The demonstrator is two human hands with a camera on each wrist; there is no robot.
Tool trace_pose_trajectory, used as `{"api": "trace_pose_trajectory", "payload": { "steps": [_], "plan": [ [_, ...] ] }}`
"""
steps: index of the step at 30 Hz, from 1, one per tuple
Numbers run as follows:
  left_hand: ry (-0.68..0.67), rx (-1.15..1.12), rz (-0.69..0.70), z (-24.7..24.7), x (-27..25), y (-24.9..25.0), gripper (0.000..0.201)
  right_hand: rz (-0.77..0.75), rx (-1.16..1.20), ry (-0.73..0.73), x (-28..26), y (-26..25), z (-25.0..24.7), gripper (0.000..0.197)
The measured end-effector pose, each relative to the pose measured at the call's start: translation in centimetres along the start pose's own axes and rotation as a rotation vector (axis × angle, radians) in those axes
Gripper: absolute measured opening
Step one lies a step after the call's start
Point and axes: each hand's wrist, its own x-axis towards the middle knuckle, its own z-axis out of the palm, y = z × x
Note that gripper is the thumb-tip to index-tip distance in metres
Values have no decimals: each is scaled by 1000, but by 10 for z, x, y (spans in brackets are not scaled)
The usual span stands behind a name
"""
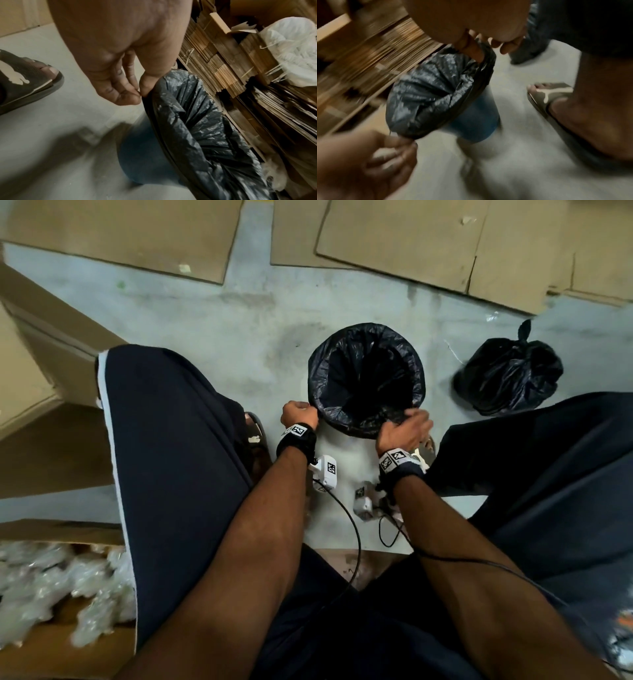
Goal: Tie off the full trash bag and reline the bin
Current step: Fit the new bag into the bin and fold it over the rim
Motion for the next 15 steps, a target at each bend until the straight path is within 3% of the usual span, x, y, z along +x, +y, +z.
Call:
{"api": "trace_pose_trajectory", "payload": {
  "steps": [2,4,6,9,15],
  "plan": [
    [-35,-5,9,-5,-13,1,16,274,27,26,2,6,-6,48],
    [-84,29,31,-7,-23,-4,16,396,57,-85,-1,7,-22,65],
    [-149,81,57,-3,-22,-16,18,496,176,-286,-4,9,-25,54],
    [-284,100,63,9,-10,-36,14,527,362,-505,1,12,-15,39],
    [-309,-104,-7,10,-23,-26,23,568,506,-472,13,22,-5,41]
  ]
}}
